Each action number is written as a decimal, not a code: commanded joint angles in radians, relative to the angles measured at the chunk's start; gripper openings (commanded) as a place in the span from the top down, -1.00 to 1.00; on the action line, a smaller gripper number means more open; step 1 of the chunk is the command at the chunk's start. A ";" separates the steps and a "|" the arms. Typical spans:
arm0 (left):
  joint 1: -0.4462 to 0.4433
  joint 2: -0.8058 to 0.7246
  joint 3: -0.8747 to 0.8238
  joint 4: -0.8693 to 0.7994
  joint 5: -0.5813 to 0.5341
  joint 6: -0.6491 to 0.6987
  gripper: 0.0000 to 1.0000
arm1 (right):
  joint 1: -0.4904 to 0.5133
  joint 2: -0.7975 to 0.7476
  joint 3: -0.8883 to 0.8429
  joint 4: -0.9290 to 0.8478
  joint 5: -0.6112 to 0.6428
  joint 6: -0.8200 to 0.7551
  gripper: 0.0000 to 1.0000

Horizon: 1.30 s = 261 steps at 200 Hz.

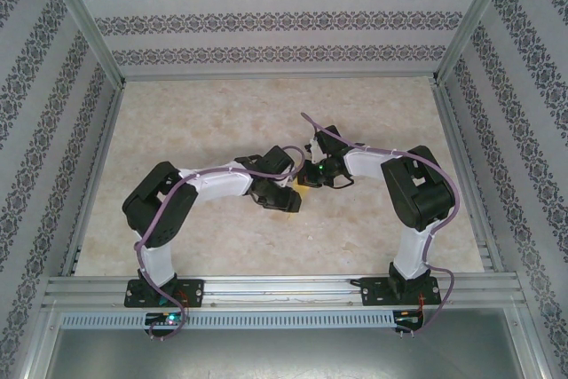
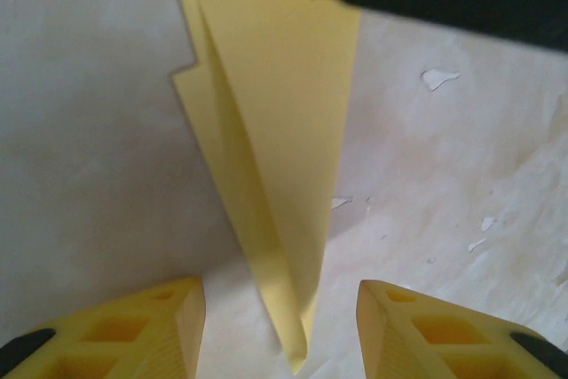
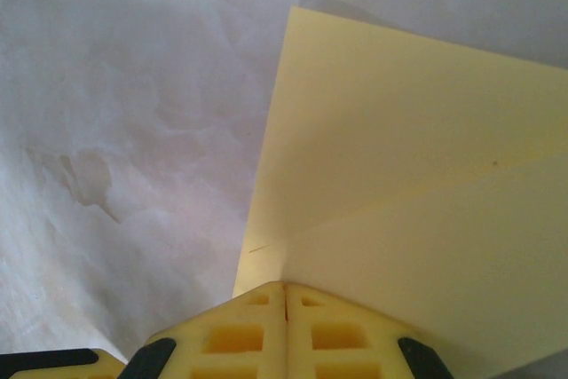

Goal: Fold a paper plane with a square sheet of paper (fold left side to right side)

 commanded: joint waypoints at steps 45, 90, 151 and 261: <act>-0.042 0.071 0.062 -0.061 -0.040 0.045 0.05 | -0.002 0.052 -0.047 -0.147 0.183 -0.017 1.00; -0.050 0.094 0.069 -0.078 -0.075 0.048 0.18 | -0.002 0.051 -0.048 -0.149 0.186 -0.017 1.00; -0.050 0.092 0.034 -0.044 -0.082 0.030 0.30 | -0.002 0.049 -0.050 -0.150 0.189 -0.017 1.00; -0.039 0.091 -0.067 0.050 -0.107 -0.012 0.43 | -0.005 0.037 -0.056 -0.150 0.194 -0.012 1.00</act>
